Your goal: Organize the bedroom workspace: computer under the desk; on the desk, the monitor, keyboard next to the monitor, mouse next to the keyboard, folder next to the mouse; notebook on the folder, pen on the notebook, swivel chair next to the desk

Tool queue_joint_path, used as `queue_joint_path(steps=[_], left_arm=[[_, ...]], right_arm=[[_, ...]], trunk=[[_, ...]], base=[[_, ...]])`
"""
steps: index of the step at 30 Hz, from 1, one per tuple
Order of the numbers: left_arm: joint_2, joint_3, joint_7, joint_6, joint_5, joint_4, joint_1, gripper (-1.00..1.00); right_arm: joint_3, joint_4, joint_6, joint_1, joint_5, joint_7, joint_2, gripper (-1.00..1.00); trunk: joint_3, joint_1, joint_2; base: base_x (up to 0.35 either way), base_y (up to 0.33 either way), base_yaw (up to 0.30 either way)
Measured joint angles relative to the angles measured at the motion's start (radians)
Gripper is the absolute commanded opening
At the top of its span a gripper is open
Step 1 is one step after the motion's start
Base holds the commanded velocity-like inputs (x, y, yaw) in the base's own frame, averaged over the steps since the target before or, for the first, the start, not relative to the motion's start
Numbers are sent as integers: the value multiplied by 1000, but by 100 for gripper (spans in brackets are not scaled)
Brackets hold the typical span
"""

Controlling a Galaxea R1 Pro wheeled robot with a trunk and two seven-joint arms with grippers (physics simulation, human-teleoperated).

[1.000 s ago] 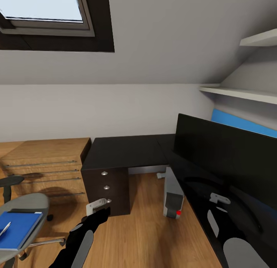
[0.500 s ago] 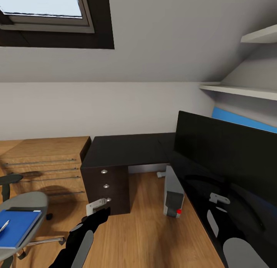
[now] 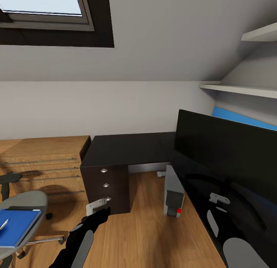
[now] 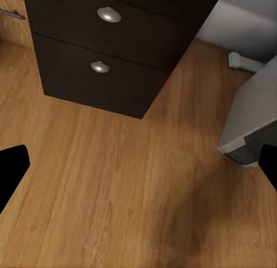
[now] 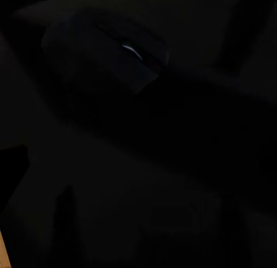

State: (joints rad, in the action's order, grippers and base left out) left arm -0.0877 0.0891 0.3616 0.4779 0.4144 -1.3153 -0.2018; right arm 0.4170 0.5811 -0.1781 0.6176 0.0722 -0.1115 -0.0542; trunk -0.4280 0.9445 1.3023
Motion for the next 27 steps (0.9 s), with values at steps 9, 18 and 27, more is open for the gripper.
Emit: queue_joint_path(steps=[9,18,27], left_arm=[[1,0,0,0,-1,8,0,100],[2,0,0,0,-3,15,0,100],[2,0,0,-1,-3,17,0,100]], right_arm=[[0,-1,-1,0,0,0,1,100],[0,-1,-1,0,0,0,2,100],[0,0,-1,0,0,0,2,100]], trunk=[[0,0,0],[0,0,0],[0,0,0]], base=[[42,21,0],[97,40,0],[81,2,0]])
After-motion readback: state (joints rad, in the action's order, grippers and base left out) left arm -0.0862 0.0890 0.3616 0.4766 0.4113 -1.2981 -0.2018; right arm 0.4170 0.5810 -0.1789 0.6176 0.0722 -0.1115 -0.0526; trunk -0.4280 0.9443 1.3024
